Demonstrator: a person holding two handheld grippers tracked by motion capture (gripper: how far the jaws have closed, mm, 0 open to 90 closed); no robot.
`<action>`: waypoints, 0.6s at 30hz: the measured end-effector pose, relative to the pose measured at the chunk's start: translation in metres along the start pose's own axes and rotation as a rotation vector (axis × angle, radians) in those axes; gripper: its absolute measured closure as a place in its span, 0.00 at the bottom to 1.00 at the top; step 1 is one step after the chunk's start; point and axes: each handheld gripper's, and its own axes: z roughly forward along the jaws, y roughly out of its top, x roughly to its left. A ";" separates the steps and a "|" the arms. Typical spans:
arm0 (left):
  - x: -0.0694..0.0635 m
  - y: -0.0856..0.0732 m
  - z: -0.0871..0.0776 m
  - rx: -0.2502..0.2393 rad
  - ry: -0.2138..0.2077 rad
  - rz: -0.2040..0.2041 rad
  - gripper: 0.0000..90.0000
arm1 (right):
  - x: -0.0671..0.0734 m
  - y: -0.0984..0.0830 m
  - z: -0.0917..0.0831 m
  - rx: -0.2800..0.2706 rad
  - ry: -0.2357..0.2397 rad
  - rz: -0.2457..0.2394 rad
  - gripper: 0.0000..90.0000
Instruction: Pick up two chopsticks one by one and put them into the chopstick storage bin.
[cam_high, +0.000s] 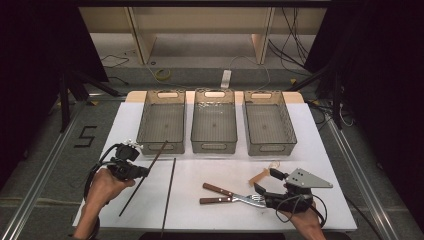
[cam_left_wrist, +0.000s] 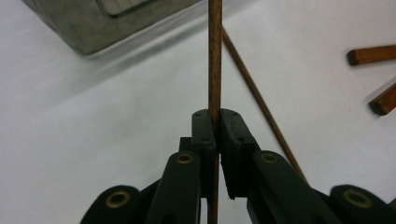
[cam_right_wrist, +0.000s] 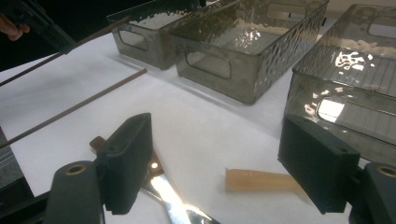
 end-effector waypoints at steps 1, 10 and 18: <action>0.000 0.001 -0.003 -0.024 0.000 -0.003 0.94 | 0.000 0.000 0.000 -0.002 -0.001 0.001 0.30; 0.002 0.025 -0.027 -0.111 -0.003 0.012 0.94 | -0.001 0.000 0.001 -0.002 -0.005 0.002 0.30; 0.003 0.061 -0.035 -0.184 -0.018 0.030 0.94 | -0.003 -0.001 0.000 -0.005 -0.009 0.010 0.30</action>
